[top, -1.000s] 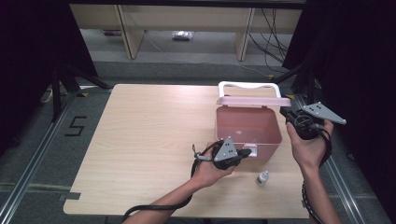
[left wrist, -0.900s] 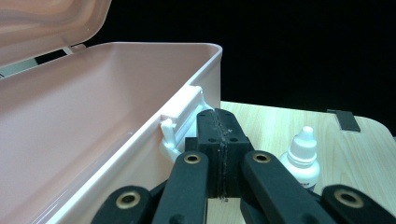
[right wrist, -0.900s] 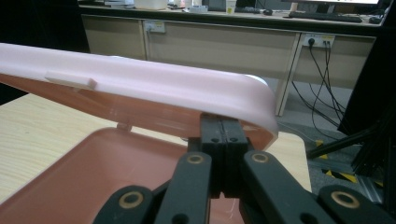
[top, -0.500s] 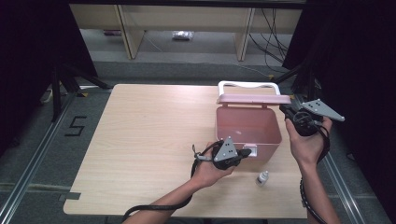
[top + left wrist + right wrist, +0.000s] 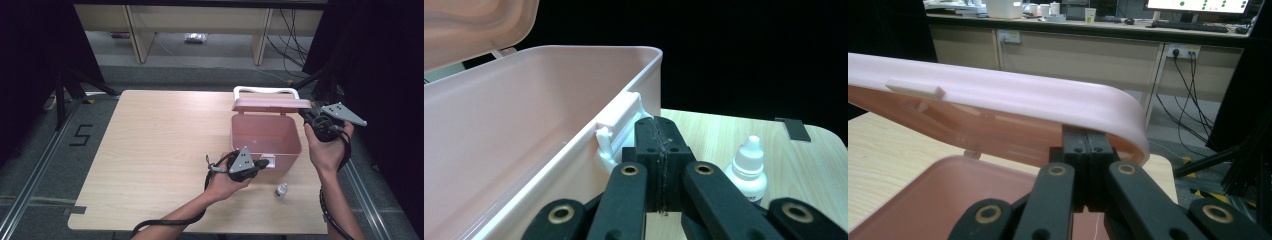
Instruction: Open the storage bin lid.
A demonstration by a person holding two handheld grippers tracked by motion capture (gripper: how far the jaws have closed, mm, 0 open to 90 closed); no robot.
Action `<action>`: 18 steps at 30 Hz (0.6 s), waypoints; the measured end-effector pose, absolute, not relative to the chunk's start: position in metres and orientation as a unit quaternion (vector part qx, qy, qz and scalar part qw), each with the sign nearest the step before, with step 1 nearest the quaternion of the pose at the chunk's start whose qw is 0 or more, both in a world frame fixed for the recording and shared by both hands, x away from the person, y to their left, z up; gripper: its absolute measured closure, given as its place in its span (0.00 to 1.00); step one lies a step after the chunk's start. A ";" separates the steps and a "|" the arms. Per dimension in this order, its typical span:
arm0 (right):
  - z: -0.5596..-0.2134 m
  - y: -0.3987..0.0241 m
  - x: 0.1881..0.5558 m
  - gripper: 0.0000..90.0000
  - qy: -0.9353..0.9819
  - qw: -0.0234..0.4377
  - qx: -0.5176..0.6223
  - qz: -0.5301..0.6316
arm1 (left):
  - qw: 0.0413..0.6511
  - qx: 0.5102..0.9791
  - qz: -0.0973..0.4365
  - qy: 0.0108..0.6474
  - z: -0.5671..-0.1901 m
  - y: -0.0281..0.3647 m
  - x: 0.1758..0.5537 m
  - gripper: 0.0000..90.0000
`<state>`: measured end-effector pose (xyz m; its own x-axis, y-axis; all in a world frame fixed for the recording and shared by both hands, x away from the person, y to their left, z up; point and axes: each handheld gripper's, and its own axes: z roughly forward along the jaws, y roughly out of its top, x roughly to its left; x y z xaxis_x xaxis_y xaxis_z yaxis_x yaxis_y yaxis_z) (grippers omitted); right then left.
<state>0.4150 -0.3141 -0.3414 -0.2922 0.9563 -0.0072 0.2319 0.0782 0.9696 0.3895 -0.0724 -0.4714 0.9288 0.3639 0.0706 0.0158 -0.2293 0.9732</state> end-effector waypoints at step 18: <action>-0.339 -0.310 0.429 1.00 0.631 0.374 0.465 0.496 | 0.609 0.771 0.143 0.123 -0.471 -0.072 0.389 0.99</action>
